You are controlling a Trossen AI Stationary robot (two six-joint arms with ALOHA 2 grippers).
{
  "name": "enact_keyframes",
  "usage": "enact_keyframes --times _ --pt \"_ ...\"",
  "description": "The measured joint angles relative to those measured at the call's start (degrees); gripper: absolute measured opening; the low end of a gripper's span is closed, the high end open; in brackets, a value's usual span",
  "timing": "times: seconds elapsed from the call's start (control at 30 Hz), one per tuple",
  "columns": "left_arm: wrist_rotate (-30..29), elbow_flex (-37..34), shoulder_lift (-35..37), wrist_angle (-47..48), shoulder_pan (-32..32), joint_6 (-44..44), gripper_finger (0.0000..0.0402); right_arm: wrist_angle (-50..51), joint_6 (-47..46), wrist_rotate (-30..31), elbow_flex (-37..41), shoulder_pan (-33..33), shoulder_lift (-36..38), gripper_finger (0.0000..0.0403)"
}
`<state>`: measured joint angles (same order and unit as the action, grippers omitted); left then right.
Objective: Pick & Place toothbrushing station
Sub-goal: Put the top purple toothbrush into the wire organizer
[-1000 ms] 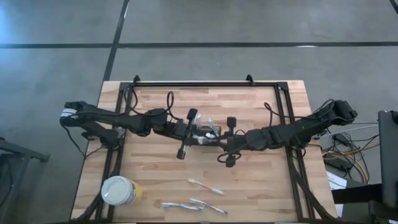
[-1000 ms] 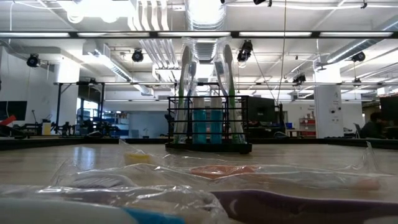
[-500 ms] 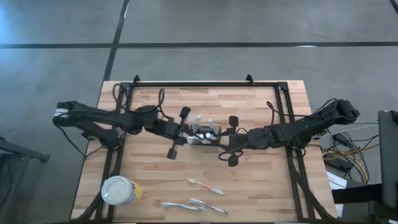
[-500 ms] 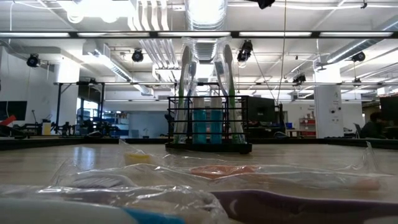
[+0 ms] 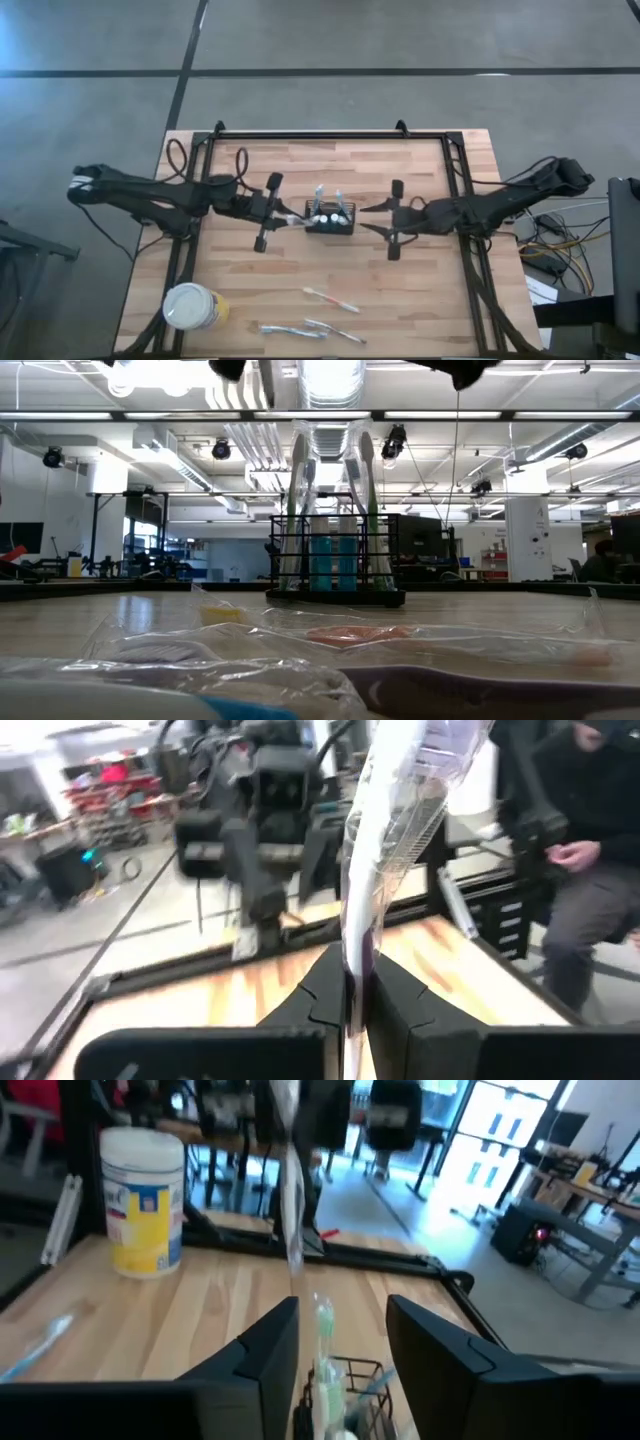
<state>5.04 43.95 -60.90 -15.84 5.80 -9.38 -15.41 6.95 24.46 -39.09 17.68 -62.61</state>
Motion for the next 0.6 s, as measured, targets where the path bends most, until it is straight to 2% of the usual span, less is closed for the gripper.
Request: enact_keyframes --times 0.13,0.27,0.43,0.6 --pt "-3.49 -8.42 1.16 -8.00 0.00 4.19 0.0020 -9.10 -0.52 -0.39 8.02 0.21 3.28 0.0120" --pt "-8.52 -13.63 0.31 -13.05 -0.02 6.27 0.0020 -19.33 -2.69 -0.34 16.31 0.17 4.15 0.0089" --pt "-14.07 -14.61 -2.49 -14.80 -0.09 4.32 0.0020 -35.08 -3.62 -0.45 23.92 0.19 0.15 0.0055" --pt "-16.06 -14.63 -7.68 -18.94 -0.62 3.48 0.0020 -45.59 0.40 -0.45 25.99 0.19 -5.28 0.0036"
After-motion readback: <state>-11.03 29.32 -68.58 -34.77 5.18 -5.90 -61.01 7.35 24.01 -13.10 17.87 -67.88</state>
